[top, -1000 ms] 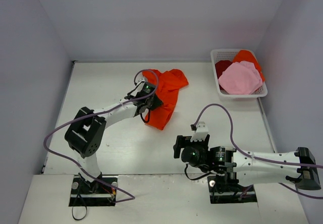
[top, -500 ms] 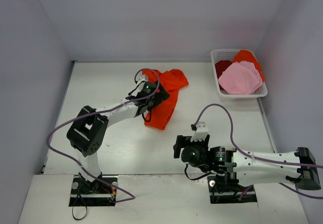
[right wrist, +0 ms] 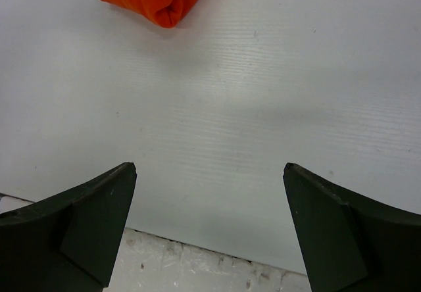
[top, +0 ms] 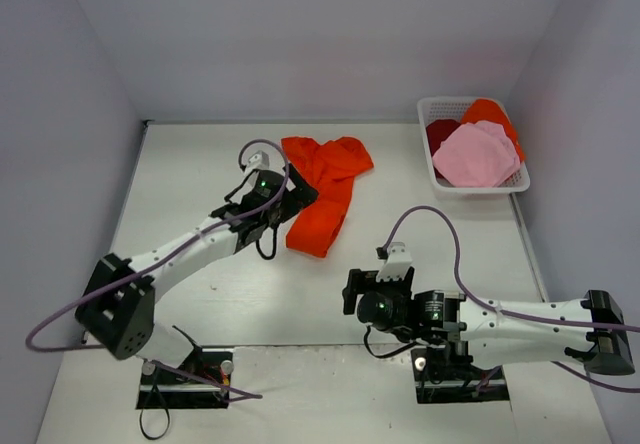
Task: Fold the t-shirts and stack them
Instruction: Fold the tshirt
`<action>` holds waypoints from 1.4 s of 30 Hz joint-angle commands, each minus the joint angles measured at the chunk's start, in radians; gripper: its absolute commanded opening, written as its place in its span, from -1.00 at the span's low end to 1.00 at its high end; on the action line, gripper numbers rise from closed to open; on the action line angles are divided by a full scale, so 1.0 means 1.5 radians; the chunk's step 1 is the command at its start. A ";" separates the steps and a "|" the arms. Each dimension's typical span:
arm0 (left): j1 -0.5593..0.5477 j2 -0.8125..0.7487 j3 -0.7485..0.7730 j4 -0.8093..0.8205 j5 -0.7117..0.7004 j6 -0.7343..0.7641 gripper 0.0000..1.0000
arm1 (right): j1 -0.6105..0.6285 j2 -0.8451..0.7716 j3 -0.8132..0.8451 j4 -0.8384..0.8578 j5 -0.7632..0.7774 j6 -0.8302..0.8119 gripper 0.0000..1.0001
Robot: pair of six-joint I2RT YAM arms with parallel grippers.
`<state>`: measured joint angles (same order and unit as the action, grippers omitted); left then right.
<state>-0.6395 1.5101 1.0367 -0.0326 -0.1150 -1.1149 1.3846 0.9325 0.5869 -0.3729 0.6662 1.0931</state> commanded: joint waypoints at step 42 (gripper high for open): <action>-0.022 -0.022 -0.217 0.127 0.029 -0.074 0.72 | 0.003 0.030 0.202 -0.004 0.168 -0.126 0.80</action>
<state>-0.6621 1.4921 0.6903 0.0959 -0.0566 -1.2011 1.3891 0.9691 0.8593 -0.3870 0.8516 0.9062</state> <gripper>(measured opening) 0.859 0.901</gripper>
